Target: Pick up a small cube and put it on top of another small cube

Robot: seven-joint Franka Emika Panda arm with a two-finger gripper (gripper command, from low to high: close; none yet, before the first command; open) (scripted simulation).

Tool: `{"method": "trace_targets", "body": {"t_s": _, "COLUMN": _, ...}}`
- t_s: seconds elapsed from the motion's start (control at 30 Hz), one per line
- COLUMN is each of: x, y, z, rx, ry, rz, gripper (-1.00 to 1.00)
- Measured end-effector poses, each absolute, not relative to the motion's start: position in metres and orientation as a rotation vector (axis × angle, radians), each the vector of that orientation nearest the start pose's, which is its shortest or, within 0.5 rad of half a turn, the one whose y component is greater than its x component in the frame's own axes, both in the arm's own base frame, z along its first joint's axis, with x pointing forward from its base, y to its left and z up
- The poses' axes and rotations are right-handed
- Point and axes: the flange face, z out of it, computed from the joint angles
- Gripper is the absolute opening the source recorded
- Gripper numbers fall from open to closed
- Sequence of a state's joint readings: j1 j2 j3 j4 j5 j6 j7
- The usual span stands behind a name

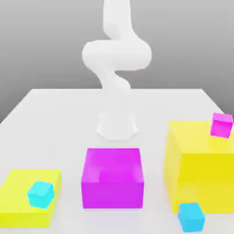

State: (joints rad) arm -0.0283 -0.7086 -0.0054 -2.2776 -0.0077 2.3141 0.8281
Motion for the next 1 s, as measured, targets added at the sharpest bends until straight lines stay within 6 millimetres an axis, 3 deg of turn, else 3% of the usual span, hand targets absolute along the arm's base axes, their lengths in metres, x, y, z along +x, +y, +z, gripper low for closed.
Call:
{"method": "trace_targets", "body": {"t_s": 0.27, "x": 0.468, "y": -0.072, "z": 0.609, "rx": -2.455, "ry": 1.422, "rz": -0.771, "gripper": 0.0}}
{"method": "trace_targets", "body": {"t_s": 0.53, "x": 0.528, "y": -0.145, "z": 0.502, "rx": -2.41, "ry": 1.715, "rz": -0.554, "gripper": 0.0}}
{"method": "trace_targets", "body": {"t_s": 0.67, "x": 0.543, "y": -0.191, "z": 0.441, "rx": -2.359, "ry": 1.874, "rz": -0.44, "gripper": 0.0}}
{"method": "trace_targets", "body": {"t_s": 0.8, "x": 0.553, "y": -0.225, "z": 0.375, "rx": -2.312, "ry": 2.0, "rz": -0.318, "gripper": 0.0}}
{"method": "trace_targets", "body": {"t_s": 1.0, "x": 0.547, "y": -0.277, "z": 0.27, "rx": -2.21, "ry": 2.192, "rz": -0.13, "gripper": 0.0}}
